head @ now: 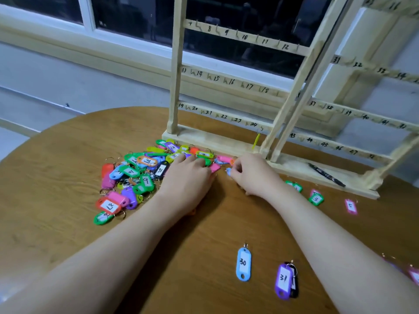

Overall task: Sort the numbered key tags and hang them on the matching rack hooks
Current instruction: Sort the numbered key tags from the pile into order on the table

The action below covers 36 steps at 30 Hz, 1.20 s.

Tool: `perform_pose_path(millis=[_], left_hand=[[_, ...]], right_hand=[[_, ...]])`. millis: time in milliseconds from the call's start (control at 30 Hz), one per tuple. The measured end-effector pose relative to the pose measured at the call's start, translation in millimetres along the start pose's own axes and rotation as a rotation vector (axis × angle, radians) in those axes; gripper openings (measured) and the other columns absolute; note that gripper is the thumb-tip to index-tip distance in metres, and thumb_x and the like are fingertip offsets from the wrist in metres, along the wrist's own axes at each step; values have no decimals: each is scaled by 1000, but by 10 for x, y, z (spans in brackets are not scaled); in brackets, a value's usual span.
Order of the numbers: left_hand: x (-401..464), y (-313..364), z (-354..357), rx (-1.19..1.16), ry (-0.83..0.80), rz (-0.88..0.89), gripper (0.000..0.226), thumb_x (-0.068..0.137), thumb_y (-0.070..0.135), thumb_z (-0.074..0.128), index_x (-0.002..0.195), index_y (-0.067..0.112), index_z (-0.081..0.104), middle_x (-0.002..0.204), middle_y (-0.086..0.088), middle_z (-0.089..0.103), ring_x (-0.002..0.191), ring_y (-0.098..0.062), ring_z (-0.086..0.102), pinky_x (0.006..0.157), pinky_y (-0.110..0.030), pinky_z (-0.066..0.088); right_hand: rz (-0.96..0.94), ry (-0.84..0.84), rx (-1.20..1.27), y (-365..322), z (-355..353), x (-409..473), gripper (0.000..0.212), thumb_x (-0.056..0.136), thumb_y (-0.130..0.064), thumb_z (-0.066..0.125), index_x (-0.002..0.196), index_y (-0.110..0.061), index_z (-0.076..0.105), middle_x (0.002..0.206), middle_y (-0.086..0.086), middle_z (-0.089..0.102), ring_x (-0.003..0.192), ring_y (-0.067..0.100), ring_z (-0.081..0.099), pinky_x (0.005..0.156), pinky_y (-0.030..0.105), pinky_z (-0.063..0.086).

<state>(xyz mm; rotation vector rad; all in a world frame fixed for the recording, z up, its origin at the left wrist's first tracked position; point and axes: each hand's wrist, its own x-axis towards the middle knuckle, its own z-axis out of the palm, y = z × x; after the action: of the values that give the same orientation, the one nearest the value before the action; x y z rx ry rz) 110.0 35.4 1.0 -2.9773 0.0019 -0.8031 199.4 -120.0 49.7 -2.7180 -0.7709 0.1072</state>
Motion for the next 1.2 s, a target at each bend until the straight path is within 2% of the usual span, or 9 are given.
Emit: perform_pose_path(millis=[133, 233, 333, 533, 600, 733, 900, 1100, 1200], left_hand=[[15, -46, -57, 60, -10, 28, 21, 73, 18, 79, 60, 19, 63, 61, -2, 58, 62, -28, 59, 67, -34, 40], [28, -74, -84, 22, -14, -3, 17, 83, 16, 69, 67, 19, 62, 69, -2, 62, 70, -29, 62, 72, -36, 36], [25, -108, -71, -51, 2, -75, 22, 93, 22, 55, 76, 17, 67, 80, -4, 69, 80, -31, 64, 80, -39, 39], [7, -155, -190, -226, 129, -221, 18, 97, 18, 54, 87, 10, 67, 87, -10, 66, 82, -35, 59, 74, -42, 43], [-16, -100, -226, -421, 129, -236, 13, 99, 16, 55, 93, 10, 64, 89, -6, 67, 83, -27, 58, 73, -39, 43], [-49, 49, -246, -821, -31, -228, 12, 101, 15, 55, 91, 19, 61, 82, 8, 71, 68, 1, 58, 64, -15, 39], [-54, 77, -210, -1003, -171, -279, 14, 99, 14, 60, 89, 24, 63, 78, 7, 71, 76, -10, 65, 78, -32, 51], [-56, 101, -255, -1083, -203, -301, 10, 99, 17, 63, 89, 18, 64, 73, 5, 69, 71, -12, 59, 73, -38, 49], [-60, 98, -271, -1089, -199, -305, 11, 98, 21, 64, 88, 17, 63, 75, 2, 71, 72, -15, 61, 79, -47, 52]], right_hand=[[168, -14, 486, 216, -49, -269, 22, 98, -22, 57, 91, -13, 76, 64, 8, 60, 42, 14, 53, 45, 23, 44], [196, -32, 766, 409, 20, -487, 23, 100, -22, 60, 95, -3, 73, 63, 6, 51, 50, 14, 45, 49, 25, 38], [143, -19, 937, 517, 60, -577, 21, 100, -11, 60, 87, 2, 68, 68, 7, 55, 55, 14, 50, 47, 24, 39], [73, -22, 899, 563, 94, -551, 21, 100, -6, 58, 84, -1, 70, 71, 4, 69, 60, 13, 60, 45, 22, 45], [56, -30, 891, 567, 108, -543, 21, 100, -6, 57, 85, 0, 70, 71, 4, 69, 60, 13, 59, 45, 22, 45], [44, -34, 856, 566, 104, -520, 21, 100, -8, 58, 86, -3, 72, 70, 3, 69, 58, 11, 59, 45, 22, 46], [43, -27, 853, 579, 115, -520, 19, 100, -9, 59, 89, -2, 72, 72, 4, 70, 59, 11, 59, 46, 22, 47], [35, -20, 864, 584, 133, -508, 16, 99, -13, 61, 89, -8, 73, 74, 4, 72, 60, 13, 61, 45, 21, 46], [31, -21, 846, 587, 144, -508, 19, 100, -18, 63, 89, -7, 73, 75, 5, 73, 61, 13, 62, 45, 21, 46]])
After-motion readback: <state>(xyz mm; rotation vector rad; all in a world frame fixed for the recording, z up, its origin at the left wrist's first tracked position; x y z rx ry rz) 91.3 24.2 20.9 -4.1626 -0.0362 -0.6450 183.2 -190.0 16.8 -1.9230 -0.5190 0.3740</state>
